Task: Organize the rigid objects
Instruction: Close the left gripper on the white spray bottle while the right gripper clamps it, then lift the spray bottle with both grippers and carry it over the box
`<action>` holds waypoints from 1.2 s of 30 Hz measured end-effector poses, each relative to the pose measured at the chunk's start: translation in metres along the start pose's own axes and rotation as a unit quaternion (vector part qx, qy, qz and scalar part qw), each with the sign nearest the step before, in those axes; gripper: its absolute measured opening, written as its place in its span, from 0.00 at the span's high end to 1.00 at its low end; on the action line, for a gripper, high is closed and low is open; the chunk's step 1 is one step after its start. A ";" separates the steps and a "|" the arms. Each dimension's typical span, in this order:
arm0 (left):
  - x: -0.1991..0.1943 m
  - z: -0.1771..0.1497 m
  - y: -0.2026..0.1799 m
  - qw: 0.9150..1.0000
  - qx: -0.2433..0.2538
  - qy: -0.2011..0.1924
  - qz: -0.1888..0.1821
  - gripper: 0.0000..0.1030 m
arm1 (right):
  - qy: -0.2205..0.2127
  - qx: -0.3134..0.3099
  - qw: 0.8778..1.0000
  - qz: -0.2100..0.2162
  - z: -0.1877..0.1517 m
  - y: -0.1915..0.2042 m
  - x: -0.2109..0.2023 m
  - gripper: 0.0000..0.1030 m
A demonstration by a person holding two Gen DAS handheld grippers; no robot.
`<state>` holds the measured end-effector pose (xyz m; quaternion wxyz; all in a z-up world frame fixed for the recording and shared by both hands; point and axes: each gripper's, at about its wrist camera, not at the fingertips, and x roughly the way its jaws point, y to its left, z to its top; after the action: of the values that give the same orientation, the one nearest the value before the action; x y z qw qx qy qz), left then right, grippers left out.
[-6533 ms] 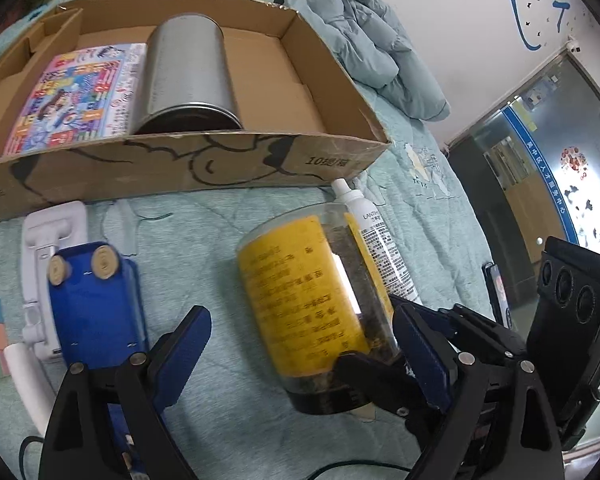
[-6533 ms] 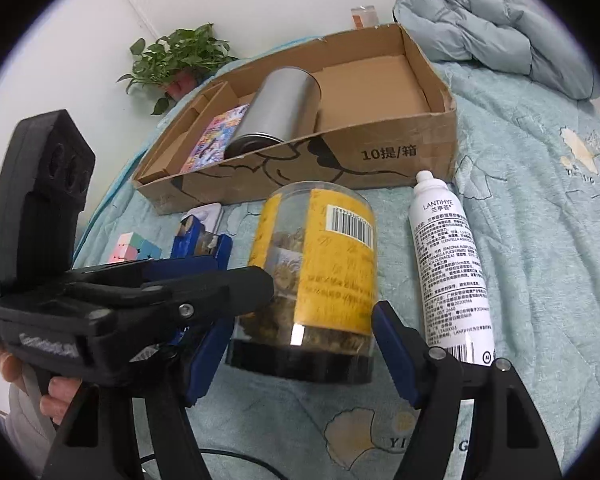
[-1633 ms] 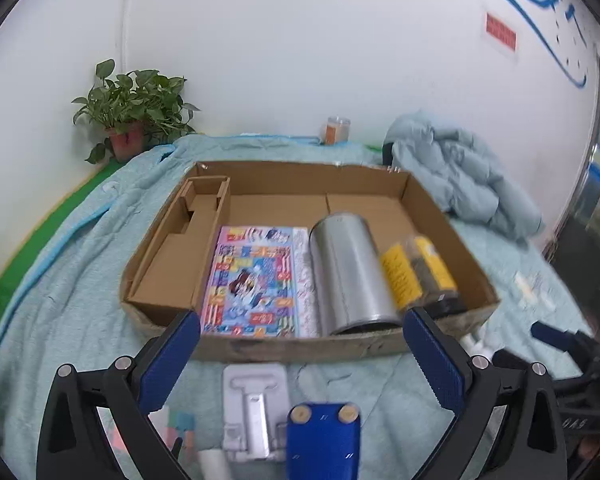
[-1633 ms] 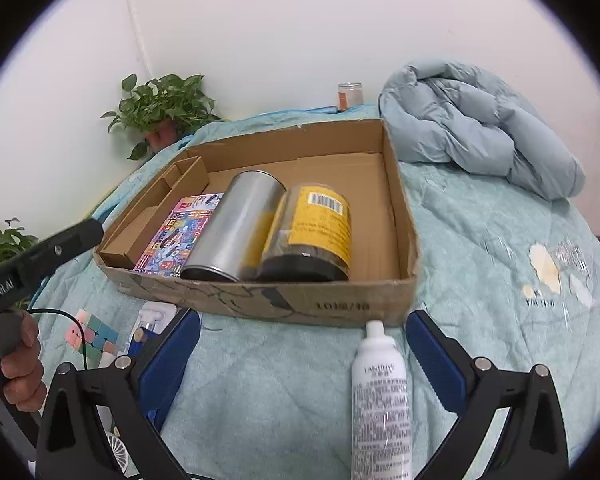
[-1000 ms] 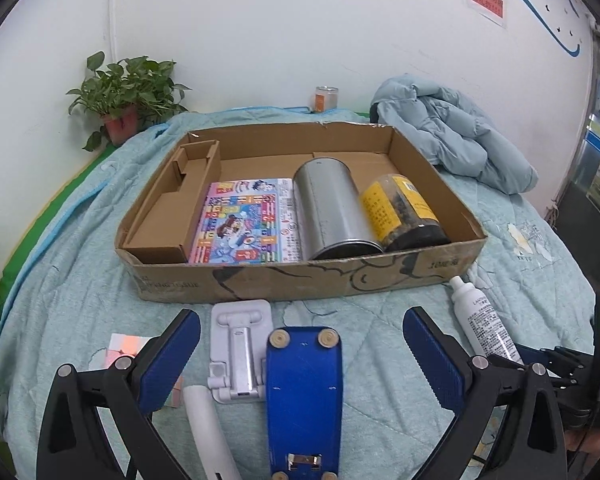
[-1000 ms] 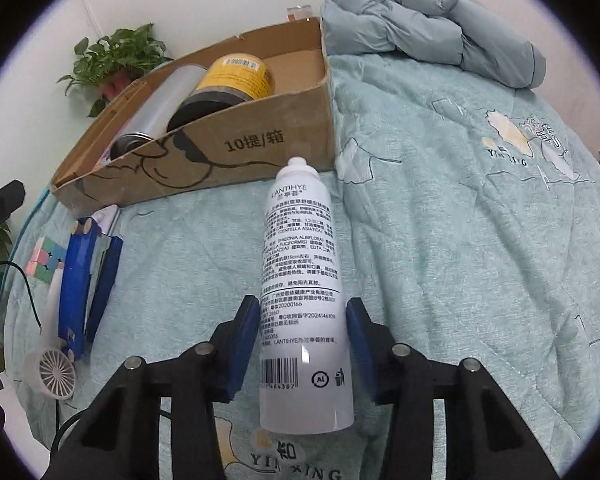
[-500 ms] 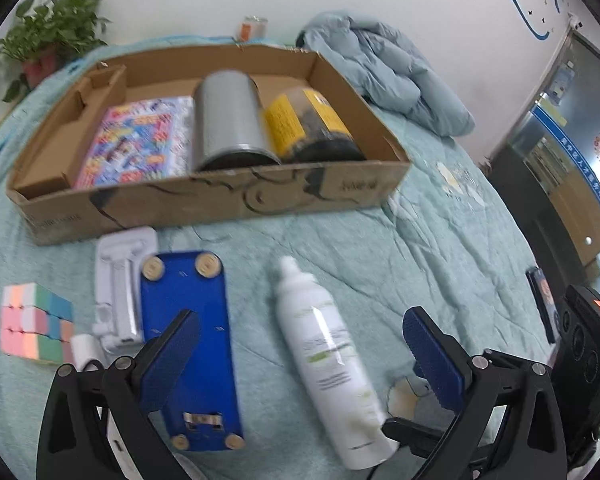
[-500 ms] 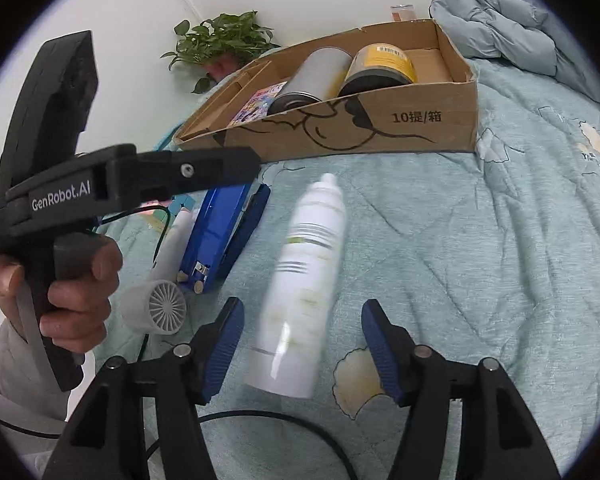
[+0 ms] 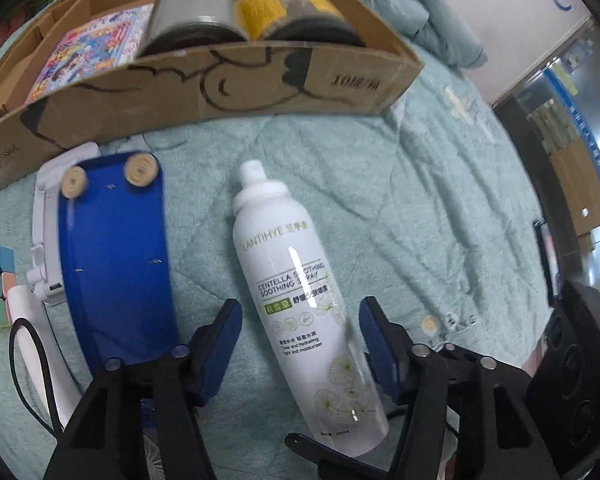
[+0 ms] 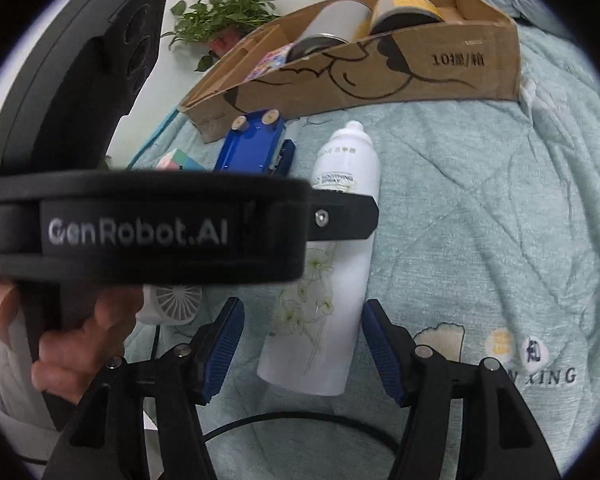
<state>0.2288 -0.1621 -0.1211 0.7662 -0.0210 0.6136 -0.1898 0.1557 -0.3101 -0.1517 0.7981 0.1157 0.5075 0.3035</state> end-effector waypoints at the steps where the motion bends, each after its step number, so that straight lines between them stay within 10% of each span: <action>1: 0.003 0.000 -0.001 1.000 -0.005 0.006 -0.003 0.44 | -0.001 0.008 1.000 0.001 -0.001 -0.001 0.001 0.43; 36: 0.029 0.018 -0.028 0.996 -0.014 0.014 -0.091 0.53 | 0.004 0.025 0.996 -0.088 0.023 -0.028 0.008 0.54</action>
<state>0.2434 -0.2012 -0.1363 0.7368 -0.0849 0.6221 -0.2508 0.1888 -0.3241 -0.1608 0.8166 0.0891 0.5263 0.2195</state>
